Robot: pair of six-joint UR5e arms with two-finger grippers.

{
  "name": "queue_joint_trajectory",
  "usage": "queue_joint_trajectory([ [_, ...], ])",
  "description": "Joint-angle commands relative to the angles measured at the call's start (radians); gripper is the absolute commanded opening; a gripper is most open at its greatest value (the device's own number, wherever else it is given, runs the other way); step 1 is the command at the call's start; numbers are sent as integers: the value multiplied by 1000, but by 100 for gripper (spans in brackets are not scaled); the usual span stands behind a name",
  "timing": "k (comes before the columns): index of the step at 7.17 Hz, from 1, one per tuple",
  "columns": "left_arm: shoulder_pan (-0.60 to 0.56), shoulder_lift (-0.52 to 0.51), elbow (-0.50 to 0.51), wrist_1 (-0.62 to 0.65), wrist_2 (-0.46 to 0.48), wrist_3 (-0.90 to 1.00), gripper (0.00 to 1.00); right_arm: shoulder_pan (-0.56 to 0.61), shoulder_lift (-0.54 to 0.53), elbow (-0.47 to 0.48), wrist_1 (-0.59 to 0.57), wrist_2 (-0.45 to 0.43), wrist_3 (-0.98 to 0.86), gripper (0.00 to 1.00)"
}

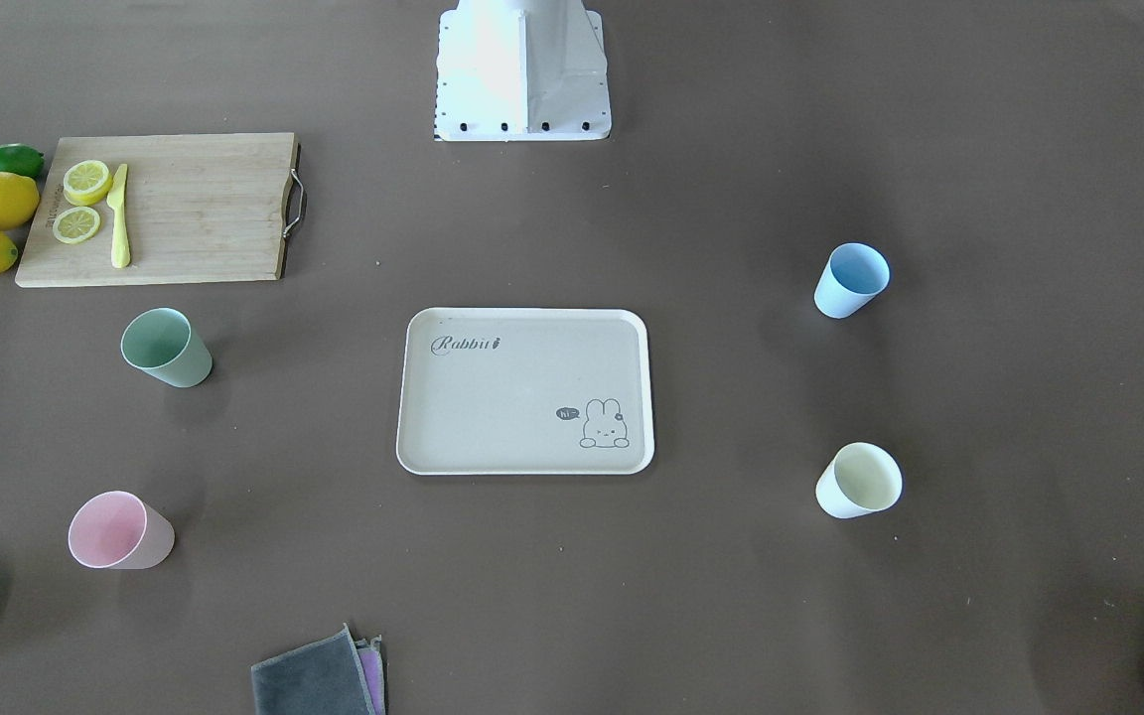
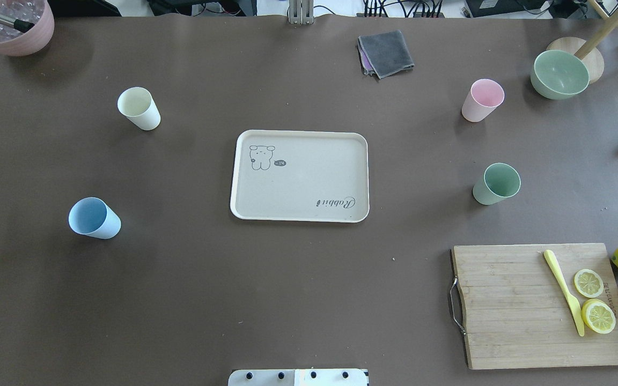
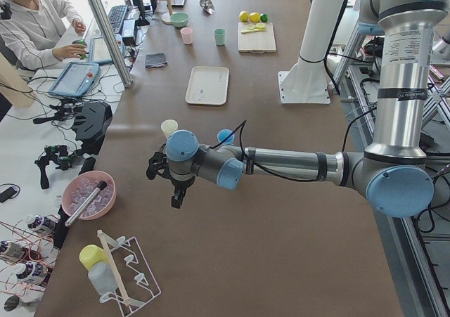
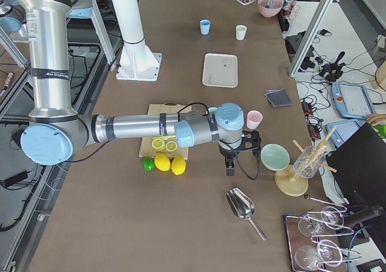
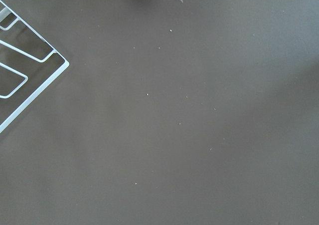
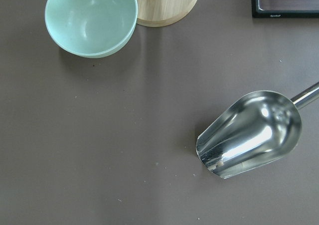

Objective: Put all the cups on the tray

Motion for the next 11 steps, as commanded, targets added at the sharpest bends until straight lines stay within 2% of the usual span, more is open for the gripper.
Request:
queue_joint_trajectory([
  [1, 1, -6, 2, 1, 1, 0, 98, -1, -4, 2, 8, 0, -3, 100],
  [6, 4, 17, -39, -12, -8, -7, 98, -1, -2, -9, 13, 4, 0, 100],
  [8, 4, 19, -44, -6, -42, -25, 98, -3, -19, -15, 14, 12, -9, 100],
  [11, 6, 19, -48, -8, -33, -56, 98, -9, -34, -26, 97, 98, -35, 100],
])
